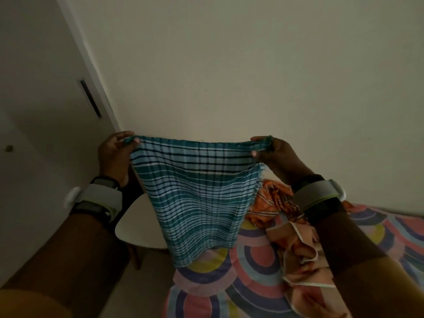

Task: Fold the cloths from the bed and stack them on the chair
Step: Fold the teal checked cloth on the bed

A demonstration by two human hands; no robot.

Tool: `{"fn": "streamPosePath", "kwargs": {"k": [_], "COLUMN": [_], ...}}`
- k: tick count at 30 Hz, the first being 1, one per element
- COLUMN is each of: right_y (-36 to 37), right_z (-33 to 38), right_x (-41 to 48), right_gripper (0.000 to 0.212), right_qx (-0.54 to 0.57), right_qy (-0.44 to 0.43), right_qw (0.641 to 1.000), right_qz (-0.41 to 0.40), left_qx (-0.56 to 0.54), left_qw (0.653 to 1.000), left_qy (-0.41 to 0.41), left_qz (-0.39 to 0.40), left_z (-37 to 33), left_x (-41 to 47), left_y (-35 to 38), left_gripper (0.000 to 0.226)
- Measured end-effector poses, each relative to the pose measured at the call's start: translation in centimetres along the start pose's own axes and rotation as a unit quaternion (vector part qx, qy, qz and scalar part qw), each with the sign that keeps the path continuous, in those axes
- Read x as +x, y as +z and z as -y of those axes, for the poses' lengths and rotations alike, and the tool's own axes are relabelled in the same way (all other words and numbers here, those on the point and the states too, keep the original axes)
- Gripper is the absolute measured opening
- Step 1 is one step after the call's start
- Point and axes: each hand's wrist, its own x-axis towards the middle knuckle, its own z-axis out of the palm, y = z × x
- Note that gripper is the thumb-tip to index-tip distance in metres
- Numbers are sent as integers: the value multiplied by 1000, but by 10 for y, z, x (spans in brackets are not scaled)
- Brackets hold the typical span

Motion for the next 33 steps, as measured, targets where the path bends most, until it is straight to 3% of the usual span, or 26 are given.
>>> {"fn": "streamPosePath", "kwargs": {"k": [6,9,11,16,24,29,33], "right_y": [6,16,17,26,35,22,-5], "right_z": [-28,-50,-52,-37,19,10,-46], "right_x": [36,80,99,121,76,2,-80], "right_gripper": [8,10,12,16,27,27,19], "right_qx": [-204,-350,-385,-370,-330,-315,-350], "right_qy": [12,57,73,81,-9,1,37], "right_qw": [972,923,907,896,902,910,909], "right_qz": [-120,-149,-157,-231,-277,-269,-225], "left_qx": [44,89,125,242,177,144,180], "left_qw": [997,992,987,969,976,983,978], "left_qy": [-60,-89,-90,-14,103,49,-34], "left_qz": [-3,20,40,47,76,106,100], "left_z": [19,44,52,46,-1,-1,27], "left_x": [15,46,63,94,61,-15,-109], "left_y": [-7,-4,2,26,12,5,1], "left_gripper": [6,6,12,30,21,22,22]}}
